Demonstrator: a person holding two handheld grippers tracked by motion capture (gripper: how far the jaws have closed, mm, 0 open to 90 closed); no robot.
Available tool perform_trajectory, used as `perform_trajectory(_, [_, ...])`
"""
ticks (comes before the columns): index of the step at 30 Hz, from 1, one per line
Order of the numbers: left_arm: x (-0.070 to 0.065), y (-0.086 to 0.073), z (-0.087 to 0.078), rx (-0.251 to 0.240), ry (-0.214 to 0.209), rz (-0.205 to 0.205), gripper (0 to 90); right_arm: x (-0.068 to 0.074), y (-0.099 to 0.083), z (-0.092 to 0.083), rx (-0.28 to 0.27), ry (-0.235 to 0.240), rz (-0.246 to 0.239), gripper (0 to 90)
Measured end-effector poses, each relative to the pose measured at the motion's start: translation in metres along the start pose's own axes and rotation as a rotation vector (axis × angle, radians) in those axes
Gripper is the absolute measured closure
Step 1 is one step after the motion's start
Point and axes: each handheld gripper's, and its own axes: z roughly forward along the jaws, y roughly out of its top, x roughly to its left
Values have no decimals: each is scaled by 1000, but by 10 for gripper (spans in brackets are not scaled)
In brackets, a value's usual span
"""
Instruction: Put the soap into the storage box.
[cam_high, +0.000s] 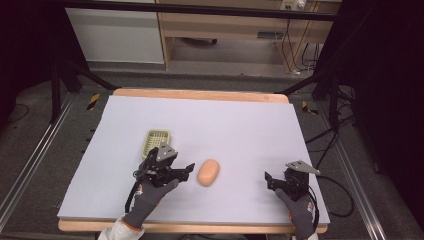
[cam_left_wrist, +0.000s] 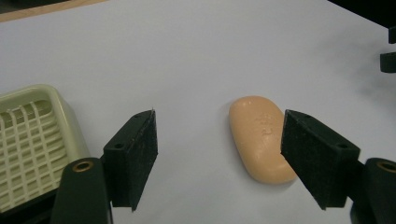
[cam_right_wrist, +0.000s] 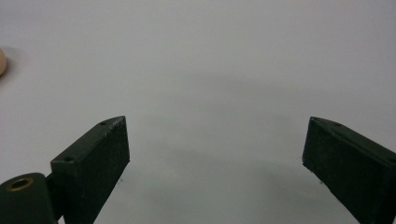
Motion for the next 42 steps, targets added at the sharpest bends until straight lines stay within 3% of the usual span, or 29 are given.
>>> perform_trajectory(11, [-13,7,19,22,-23,14,266,0,0,1,4,-5,-1,76])
perform_trajectory(42, [-35,6,51,96,-41,50,252,0,0,1,3,-2,1,73])
